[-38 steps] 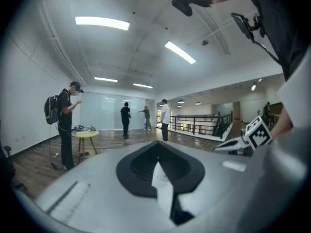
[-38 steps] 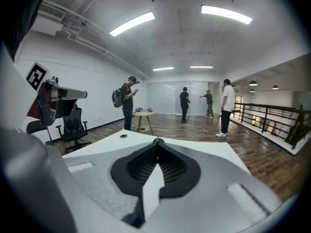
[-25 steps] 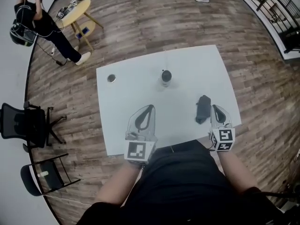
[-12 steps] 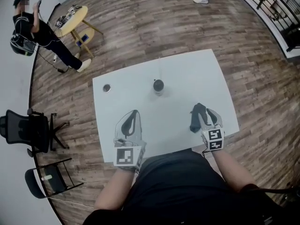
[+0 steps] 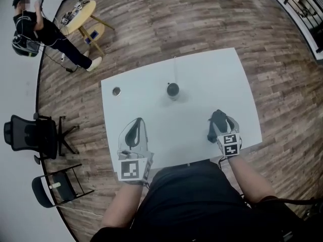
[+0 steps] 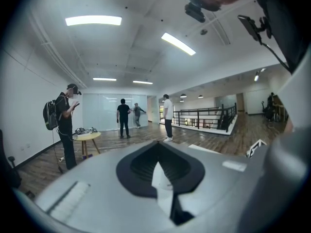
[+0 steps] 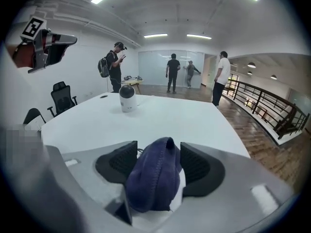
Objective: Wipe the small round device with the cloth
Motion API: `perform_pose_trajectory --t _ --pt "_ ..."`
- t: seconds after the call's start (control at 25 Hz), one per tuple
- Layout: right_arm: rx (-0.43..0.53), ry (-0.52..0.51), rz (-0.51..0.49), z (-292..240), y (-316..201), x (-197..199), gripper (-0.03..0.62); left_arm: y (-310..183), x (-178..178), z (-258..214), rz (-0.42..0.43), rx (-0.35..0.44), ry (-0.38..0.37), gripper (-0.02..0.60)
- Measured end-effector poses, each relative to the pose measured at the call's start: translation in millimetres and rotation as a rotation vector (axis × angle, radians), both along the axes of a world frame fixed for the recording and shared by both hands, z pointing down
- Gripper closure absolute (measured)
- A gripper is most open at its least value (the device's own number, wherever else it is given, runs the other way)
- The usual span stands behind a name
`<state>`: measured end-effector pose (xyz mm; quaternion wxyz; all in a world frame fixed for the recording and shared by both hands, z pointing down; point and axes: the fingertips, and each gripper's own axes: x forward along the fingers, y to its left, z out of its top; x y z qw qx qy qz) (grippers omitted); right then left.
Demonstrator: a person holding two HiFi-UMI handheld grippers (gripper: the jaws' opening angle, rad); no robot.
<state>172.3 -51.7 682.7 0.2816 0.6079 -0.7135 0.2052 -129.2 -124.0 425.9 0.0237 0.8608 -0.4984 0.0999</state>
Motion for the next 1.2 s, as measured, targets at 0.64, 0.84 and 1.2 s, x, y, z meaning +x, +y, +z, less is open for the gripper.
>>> perform_pose_trajectory --t 0.64,0.84,1.2 --pt "-0.145 0.013 0.049 50 5 -6 0.287 0 -33 2 -0.044 0.002 -0.038 0.577" --pt "-0.140 -0.001 0.062 58 4 1 0.314 -4 -25 -1 -0.037 0.000 0.008 0.577" --pt "-0.229 0.059 0.000 70 4 4 0.440 -7 -21 6 -0.026 0.029 0.035 0.577"
